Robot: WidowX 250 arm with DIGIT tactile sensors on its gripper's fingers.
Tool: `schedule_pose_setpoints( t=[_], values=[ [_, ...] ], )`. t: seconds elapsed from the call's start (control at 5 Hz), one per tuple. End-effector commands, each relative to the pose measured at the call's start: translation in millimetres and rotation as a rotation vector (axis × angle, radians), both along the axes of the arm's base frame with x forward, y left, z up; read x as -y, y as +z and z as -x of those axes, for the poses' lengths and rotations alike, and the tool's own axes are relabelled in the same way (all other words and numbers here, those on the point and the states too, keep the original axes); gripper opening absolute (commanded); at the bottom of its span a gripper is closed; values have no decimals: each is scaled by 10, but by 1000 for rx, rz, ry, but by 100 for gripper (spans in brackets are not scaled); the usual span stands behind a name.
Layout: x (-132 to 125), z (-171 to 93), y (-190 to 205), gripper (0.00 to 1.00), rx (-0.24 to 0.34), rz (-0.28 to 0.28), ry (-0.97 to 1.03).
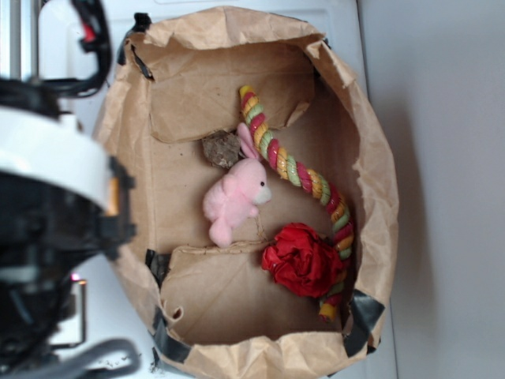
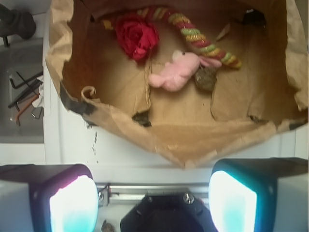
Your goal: Grab the red paper.
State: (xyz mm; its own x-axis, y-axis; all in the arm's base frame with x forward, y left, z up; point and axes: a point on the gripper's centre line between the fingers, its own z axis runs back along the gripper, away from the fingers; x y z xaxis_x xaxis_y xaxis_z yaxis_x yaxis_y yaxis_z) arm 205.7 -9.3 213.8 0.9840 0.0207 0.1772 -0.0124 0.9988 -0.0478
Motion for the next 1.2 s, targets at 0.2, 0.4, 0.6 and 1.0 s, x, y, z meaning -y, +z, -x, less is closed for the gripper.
schedule_pose_setpoints(
  t=[0.2,0.4,0.6,1.0],
  values=[
    [-118,-305,-174,100,75,-2,24],
    [-55,-362,-298,100,61,-12,10],
    [12,-421,-410,100,39,-16,-5],
    [42,-399,-420,100,32,-23,-3]
  ],
)
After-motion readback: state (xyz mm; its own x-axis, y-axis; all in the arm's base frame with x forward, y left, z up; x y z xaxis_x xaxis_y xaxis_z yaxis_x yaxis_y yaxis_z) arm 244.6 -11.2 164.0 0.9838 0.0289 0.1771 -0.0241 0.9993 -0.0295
